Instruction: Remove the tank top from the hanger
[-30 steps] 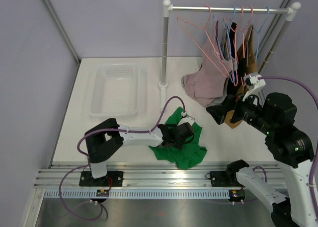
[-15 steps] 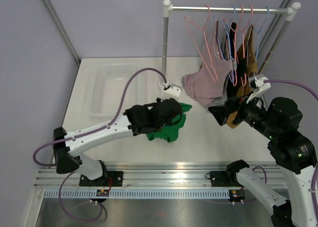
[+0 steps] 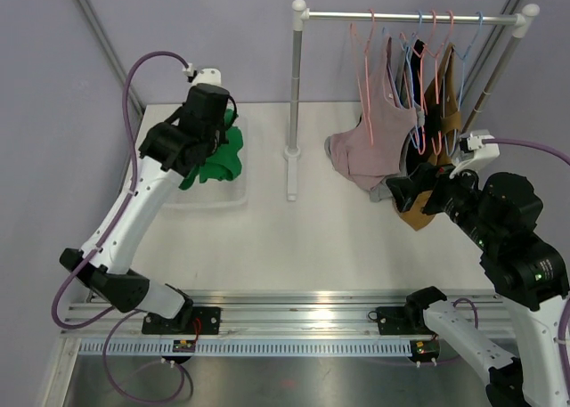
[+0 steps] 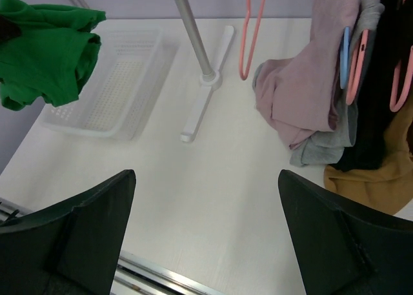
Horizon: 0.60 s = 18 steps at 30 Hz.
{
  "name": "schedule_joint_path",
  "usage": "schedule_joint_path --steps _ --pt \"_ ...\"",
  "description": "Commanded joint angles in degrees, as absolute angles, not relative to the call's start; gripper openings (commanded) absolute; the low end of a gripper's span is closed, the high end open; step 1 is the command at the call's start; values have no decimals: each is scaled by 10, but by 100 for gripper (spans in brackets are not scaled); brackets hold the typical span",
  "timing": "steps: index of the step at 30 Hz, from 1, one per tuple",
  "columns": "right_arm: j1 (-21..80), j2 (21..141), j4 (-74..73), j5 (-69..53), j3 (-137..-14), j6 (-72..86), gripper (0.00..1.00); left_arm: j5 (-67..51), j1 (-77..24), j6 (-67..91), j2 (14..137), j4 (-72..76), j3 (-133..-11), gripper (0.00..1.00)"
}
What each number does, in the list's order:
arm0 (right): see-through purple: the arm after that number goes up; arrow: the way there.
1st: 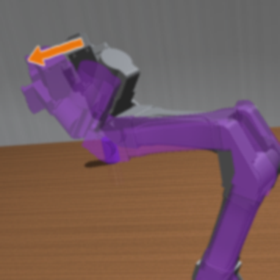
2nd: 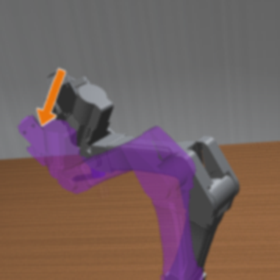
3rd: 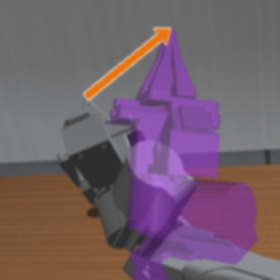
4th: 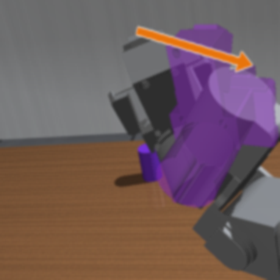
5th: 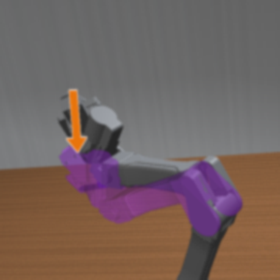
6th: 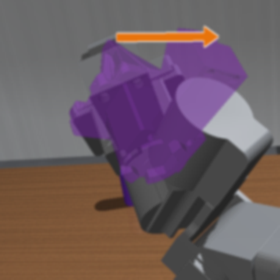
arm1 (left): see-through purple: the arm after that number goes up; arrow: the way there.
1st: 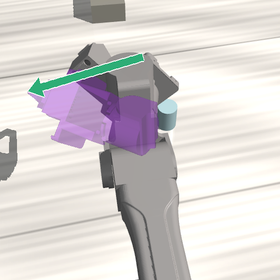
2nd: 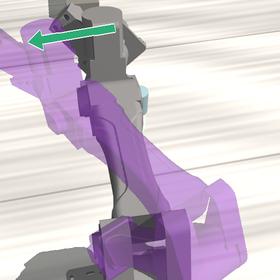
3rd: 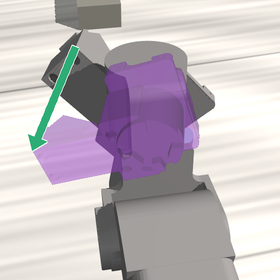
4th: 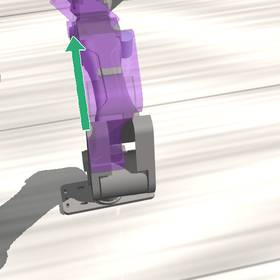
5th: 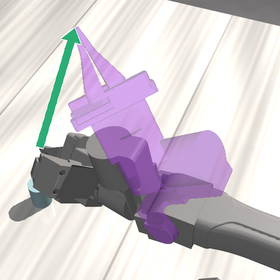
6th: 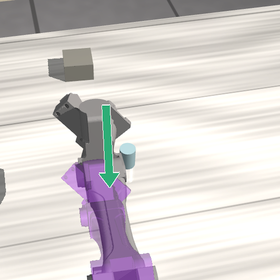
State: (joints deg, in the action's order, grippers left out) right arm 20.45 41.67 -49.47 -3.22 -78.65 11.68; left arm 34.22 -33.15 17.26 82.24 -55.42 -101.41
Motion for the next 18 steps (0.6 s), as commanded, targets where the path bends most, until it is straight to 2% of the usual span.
schedule_joint_path --steps 1,3,5,6,8,9,12,18 --pt "202 432 -487 32 -815 119 99 270 -260 127 849 -541 -1049 0" --pt "202 439 -484 34 -819 120 99 238 -233 122 867 -531 -1046 6" --pt "202 447 -475 35 -822 123 99 229 -205 114 891 -527 -1047 22" --pt "202 453 -474 43 -827 127 100 219 -196 111 902 -525 -1047 42" --pt "203 465 -471 42 -835 132 100 211 -170 119 920 -540 -1059 67" --pt "202 479 -470 47 -844 133 100 211 -164 121 935 -547 -1064 90" --pt "203 515 -470 54 -873 132 99 195 -161 129 921 -561 -1063 99" --pt "202 631 -528 116 -992 111 96 141 -172 139 803 -534 -970 99"
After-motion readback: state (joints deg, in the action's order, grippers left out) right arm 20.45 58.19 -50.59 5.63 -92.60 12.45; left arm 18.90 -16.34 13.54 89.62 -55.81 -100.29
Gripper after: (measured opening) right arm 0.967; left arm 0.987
